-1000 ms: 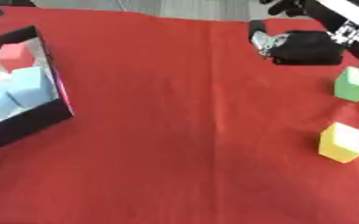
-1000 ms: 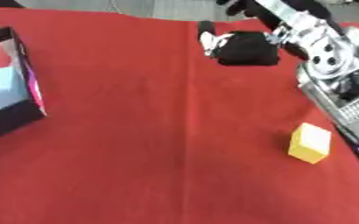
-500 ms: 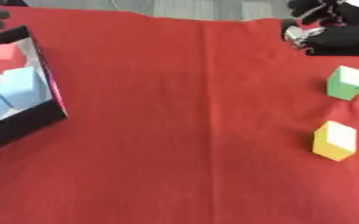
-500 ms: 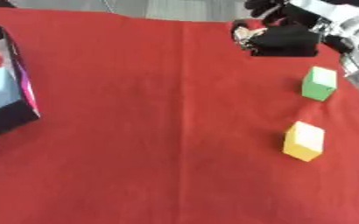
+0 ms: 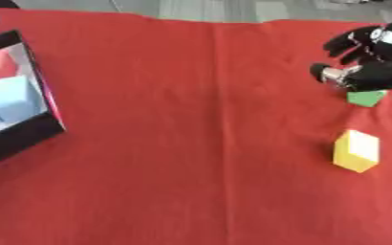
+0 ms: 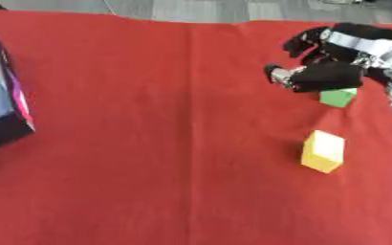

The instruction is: Pick up the objects with one hand, pass them to the other hand, and then place them into the box on the other side of the table.

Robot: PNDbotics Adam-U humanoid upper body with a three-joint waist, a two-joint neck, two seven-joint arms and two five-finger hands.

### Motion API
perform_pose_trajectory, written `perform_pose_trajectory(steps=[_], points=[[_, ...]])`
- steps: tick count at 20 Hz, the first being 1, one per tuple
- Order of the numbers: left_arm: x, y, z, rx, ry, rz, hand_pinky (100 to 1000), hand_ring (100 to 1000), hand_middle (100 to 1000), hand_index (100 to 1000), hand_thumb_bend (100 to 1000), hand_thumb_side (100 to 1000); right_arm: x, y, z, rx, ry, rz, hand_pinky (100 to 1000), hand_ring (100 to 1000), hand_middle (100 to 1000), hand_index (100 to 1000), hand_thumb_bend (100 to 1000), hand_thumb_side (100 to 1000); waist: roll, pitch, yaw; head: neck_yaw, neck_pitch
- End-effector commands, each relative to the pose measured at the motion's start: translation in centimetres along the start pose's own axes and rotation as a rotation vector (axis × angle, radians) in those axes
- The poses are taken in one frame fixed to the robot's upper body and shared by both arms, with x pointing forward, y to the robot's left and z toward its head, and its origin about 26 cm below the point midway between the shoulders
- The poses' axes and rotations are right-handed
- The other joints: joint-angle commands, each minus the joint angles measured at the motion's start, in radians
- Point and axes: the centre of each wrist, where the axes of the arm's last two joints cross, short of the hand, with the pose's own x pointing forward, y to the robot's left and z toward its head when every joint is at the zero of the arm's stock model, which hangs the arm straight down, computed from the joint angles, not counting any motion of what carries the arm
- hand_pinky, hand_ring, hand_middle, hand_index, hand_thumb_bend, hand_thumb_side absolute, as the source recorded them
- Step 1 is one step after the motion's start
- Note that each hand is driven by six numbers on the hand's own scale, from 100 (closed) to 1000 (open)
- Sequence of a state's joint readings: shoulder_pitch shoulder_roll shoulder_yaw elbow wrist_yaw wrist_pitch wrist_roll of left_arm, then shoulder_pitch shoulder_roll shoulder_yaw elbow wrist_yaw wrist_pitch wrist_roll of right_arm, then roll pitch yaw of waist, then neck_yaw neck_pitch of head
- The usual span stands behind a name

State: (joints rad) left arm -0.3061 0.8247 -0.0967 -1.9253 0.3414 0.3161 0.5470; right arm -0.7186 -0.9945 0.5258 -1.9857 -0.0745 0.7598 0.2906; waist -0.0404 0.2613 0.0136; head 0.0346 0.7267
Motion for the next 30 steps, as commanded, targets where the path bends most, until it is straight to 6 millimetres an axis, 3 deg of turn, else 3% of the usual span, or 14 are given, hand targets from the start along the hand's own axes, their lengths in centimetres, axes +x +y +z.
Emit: perform_pose_trajectory(steps=[1, 3, 8, 19, 30], points=[[0.7, 0.4, -0.2, 0.003, -0.019, -0.025, 816, 740, 709, 773, 100, 871, -0.7, -0.8, 1.0, 0.007, 0.007, 0.049, 939, 868, 832, 885, 387, 462, -0.012, -0.020, -0.001, -0.012, -0.011], [0.7, 0.4, -0.2, 0.000, -0.016, -0.030, 816, 741, 710, 773, 100, 873, -1.3, -0.6, 1.1, 0.029, 0.015, 0.067, 937, 862, 825, 882, 451, 435, -0.012, -0.020, 0.000, -0.015, -0.013], [0.7, 0.4, -0.1, -0.002, -0.004, -0.040, 815, 741, 710, 773, 100, 877, -2.9, -0.4, 1.5, 0.054, 0.040, 0.094, 935, 860, 820, 883, 509, 422, -0.012, -0.018, -0.001, -0.019, -0.017], [0.4, 0.4, -0.1, -0.012, 0.014, -0.055, 815, 742, 709, 775, 100, 891, -5.8, 0.0, 2.7, 0.098, 0.033, 0.145, 953, 861, 816, 895, 467, 331, -0.011, -0.010, -0.002, -0.026, -0.026], [0.5, 0.3, -0.1, -0.010, 0.016, -0.050, 815, 742, 707, 773, 100, 891, -8.6, 1.7, 3.5, 0.165, 0.101, 0.164, 967, 871, 822, 905, 485, 370, -0.005, -0.002, -0.001, -0.036, -0.031]])
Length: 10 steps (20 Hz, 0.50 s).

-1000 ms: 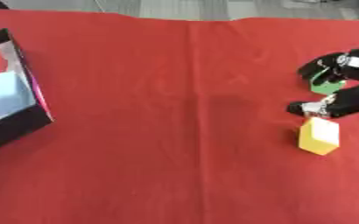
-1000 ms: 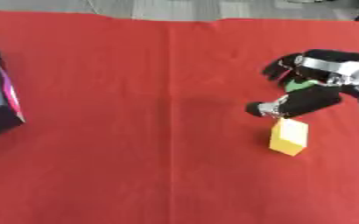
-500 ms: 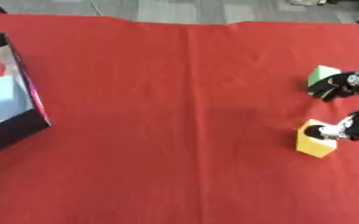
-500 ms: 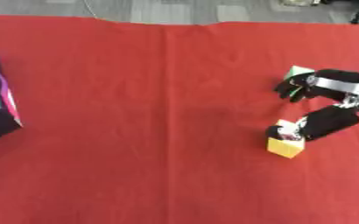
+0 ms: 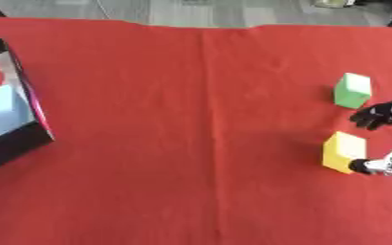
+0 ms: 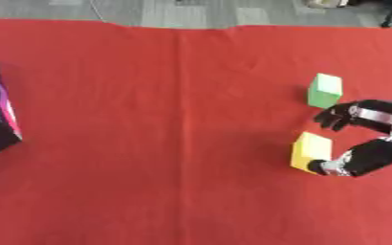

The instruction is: Pick up the objects with one hand, pass them to the other hand, and then place them into the box on the other side of the table.

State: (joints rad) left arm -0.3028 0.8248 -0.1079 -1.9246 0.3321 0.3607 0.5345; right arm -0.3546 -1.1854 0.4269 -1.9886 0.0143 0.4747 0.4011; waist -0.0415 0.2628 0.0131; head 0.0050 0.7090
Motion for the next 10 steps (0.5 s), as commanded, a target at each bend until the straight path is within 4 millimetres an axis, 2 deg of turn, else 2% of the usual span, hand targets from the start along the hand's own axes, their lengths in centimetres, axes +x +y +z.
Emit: perform_pose_trajectory(steps=[1, 10], points=[[0.64, 0.54, -0.22, 0.011, -0.023, -0.017, 814, 742, 707, 773, 100, 892, -0.09, -0.83, 0.83, -0.020, 0.024, 0.045, 968, 872, 822, 905, 487, 378, -0.003, -0.003, 0.000, -0.009, -0.014], [0.51, 0.45, -0.14, 0.014, -0.017, -0.012, 814, 742, 708, 773, 100, 895, -0.02, -0.61, 0.66, -0.056, 0.069, 0.054, 969, 872, 826, 911, 484, 380, 0.002, 0.000, 0.002, -0.017, -0.014]])
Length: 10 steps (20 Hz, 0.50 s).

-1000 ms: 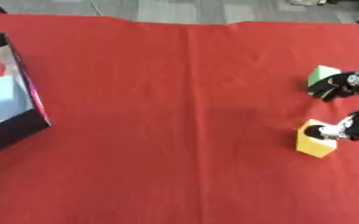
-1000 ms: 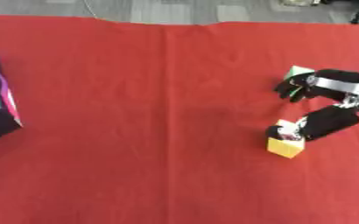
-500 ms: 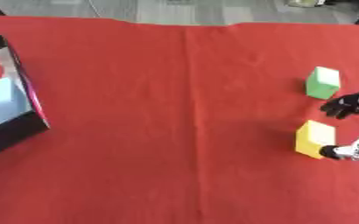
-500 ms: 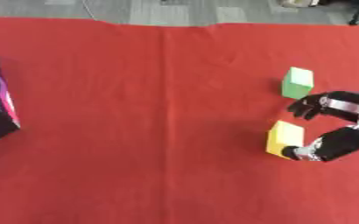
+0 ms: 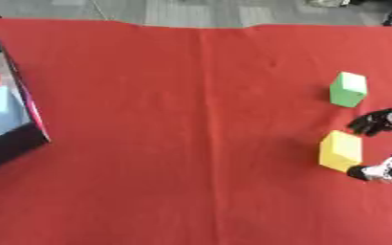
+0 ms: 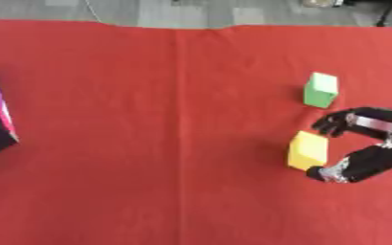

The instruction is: Pick up the objects with one hand, pass them to the other hand, and then place them into the box on the other side of the table.

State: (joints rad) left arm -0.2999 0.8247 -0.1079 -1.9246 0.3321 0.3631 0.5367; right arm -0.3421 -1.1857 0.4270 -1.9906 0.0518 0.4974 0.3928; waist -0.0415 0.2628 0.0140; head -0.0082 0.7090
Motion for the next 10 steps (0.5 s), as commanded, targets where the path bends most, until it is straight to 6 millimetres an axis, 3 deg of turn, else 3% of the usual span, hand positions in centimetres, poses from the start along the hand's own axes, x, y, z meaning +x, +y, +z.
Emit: perform_pose_trajectory(steps=[1, 10], points=[[0.58, 0.44, -0.18, 0.013, -0.021, -0.009, 814, 742, 707, 773, 100, 896, 0.10, -0.92, 0.63, -0.045, 0.037, 0.037, 969, 872, 827, 912, 485, 383, 0.002, 0.000, 0.001, -0.004, -0.014], [0.59, 0.40, -0.07, 0.015, -0.022, -0.010, 816, 743, 708, 773, 100, 893, 0.20, -0.78, 0.51, -0.070, 0.078, 0.046, 970, 874, 830, 915, 480, 383, 0.005, 0.004, 0.006, 0.001, -0.014]])
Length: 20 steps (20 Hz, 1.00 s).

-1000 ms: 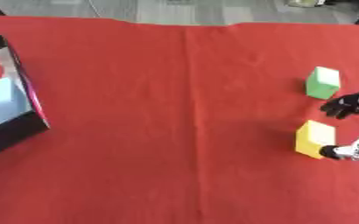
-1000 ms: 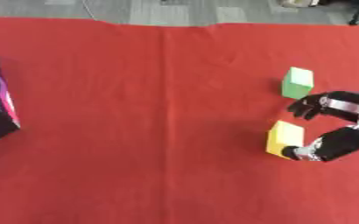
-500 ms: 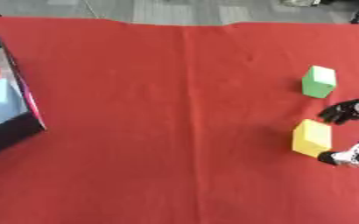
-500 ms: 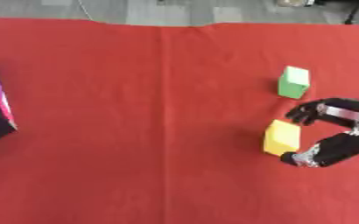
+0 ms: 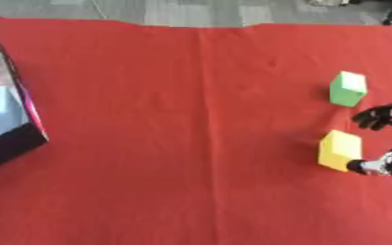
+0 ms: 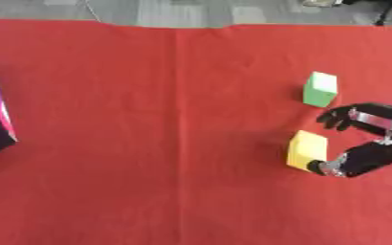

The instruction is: Pick up the objects with one hand, pass them to the other hand, and then place them into the box on the other side of the table.

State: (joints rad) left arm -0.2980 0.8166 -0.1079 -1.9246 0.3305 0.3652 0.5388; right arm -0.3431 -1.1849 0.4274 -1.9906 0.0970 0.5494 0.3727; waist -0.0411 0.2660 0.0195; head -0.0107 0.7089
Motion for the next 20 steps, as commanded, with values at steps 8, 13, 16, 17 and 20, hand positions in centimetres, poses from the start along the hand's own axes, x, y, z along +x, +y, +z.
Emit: perform_pose_trajectory(steps=[8, 13, 16, 17, 20], points=[[0.9, 0.7, -0.1, 0.020, -0.037, -0.014, 820, 744, 710, 772, 100, 882, 0.5, -0.9, 0.4, -0.028, 0.023, 0.036, 972, 875, 832, 918, 475, 379, 0.008, -0.001, 0.008, 0.018, -0.021], [1.0, 0.7, -0.1, 0.018, -0.040, -0.014, 820, 745, 709, 772, 100, 882, 0.9, -1.1, 0.3, -0.019, 0.024, 0.047, 973, 875, 834, 920, 475, 381, 0.008, -0.001, 0.010, 0.019, -0.026], [0.9, 0.7, 0.0, 0.018, -0.037, -0.016, 821, 745, 708, 771, 100, 883, 1.1, -0.9, 0.1, -0.002, 0.026, 0.048, 973, 875, 835, 920, 481, 393, 0.008, 0.000, 0.011, 0.018, -0.027], [0.9, 0.7, 0.0, 0.018, -0.036, -0.016, 821, 745, 708, 771, 100, 884, 1.1, -0.9, 0.1, 0.003, 0.026, 0.048, 973, 876, 835, 920, 481, 394, 0.008, 0.000, 0.012, 0.019, -0.027], [0.9, 0.7, 0.0, 0.019, -0.036, -0.017, 821, 745, 707, 771, 100, 883, 1.2, -0.9, 0.1, 0.011, 0.025, 0.048, 973, 876, 835, 921, 481, 394, 0.008, 0.000, 0.012, 0.017, -0.029]])
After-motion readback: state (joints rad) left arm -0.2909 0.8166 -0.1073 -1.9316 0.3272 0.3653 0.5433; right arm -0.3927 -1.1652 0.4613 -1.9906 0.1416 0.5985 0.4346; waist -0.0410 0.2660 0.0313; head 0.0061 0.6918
